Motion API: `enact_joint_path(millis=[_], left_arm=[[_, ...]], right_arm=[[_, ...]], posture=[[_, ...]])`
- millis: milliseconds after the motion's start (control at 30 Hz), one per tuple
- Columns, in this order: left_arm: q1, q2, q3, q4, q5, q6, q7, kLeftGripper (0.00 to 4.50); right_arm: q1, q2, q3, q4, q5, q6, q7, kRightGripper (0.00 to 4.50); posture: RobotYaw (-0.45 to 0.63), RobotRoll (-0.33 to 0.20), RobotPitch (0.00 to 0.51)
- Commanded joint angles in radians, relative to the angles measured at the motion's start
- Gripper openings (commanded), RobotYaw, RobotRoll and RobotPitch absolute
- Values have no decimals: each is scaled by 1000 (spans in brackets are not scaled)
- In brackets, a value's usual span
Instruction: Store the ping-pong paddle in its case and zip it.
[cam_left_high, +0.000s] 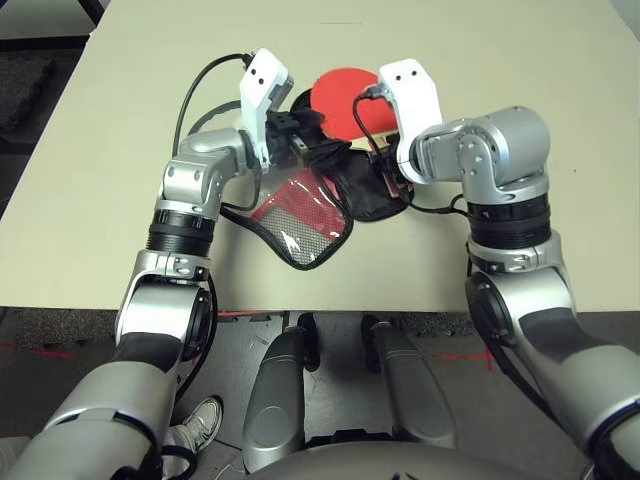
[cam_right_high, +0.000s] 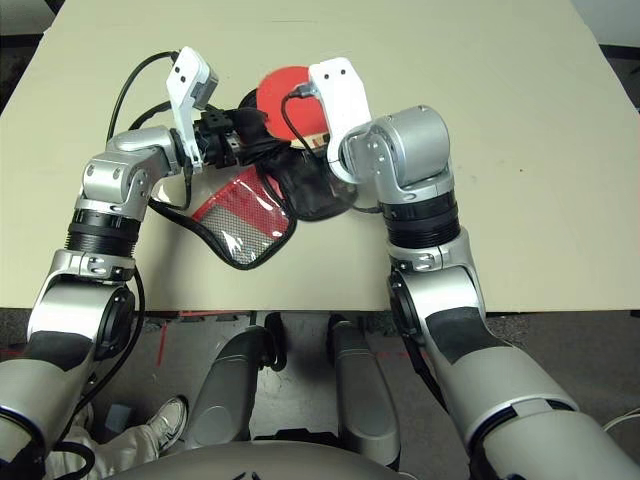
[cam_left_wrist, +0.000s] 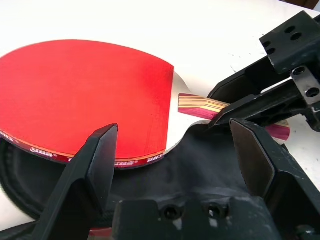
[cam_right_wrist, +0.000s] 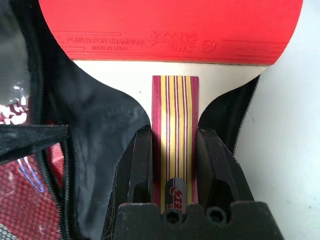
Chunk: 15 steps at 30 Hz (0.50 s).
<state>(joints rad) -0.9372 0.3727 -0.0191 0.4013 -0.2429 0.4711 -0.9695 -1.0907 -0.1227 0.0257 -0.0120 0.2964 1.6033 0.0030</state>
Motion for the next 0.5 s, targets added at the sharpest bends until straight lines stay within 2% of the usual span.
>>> enact_joint_path(millis=[33, 233, 500], left_arm=[[-11, 5, -13, -6, -9, -1, -13, 4500], [-17, 3, -16, 7, -6, -7, -14, 4500], [-19, 7, -18, 8, -4, -6, -14, 4500]], right_arm=[[-36, -13, 1, -50, 57, 11, -15, 1066], [45, -46, 20, -35, 114, 11, -43, 1066], [94, -37, 12, 17, 108, 11, -68, 1066]], posture=[[-105, 0, 297], [-103, 0, 297], [-84, 0, 304]])
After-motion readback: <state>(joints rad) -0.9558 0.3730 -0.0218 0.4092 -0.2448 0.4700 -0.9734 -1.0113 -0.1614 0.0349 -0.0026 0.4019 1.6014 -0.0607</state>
